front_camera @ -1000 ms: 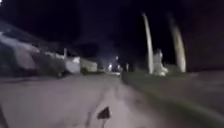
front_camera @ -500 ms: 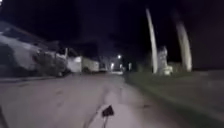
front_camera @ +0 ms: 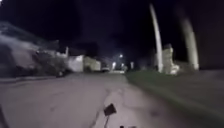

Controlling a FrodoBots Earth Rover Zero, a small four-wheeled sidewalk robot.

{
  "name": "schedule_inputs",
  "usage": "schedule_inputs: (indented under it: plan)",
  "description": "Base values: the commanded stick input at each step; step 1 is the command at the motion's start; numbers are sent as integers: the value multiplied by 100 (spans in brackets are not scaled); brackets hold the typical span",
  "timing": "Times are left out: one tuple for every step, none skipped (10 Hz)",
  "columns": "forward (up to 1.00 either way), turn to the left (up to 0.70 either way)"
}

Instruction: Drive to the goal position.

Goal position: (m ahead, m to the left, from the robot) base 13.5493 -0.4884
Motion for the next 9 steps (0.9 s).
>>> schedule_inputs:
  plan:
    - [70,0]
    - [70,0]
    - [70,0]
    - [70,0]
    - [70,0]
    - [70,0]
    - [70,0]
    - [70,0]
    - [70,0]
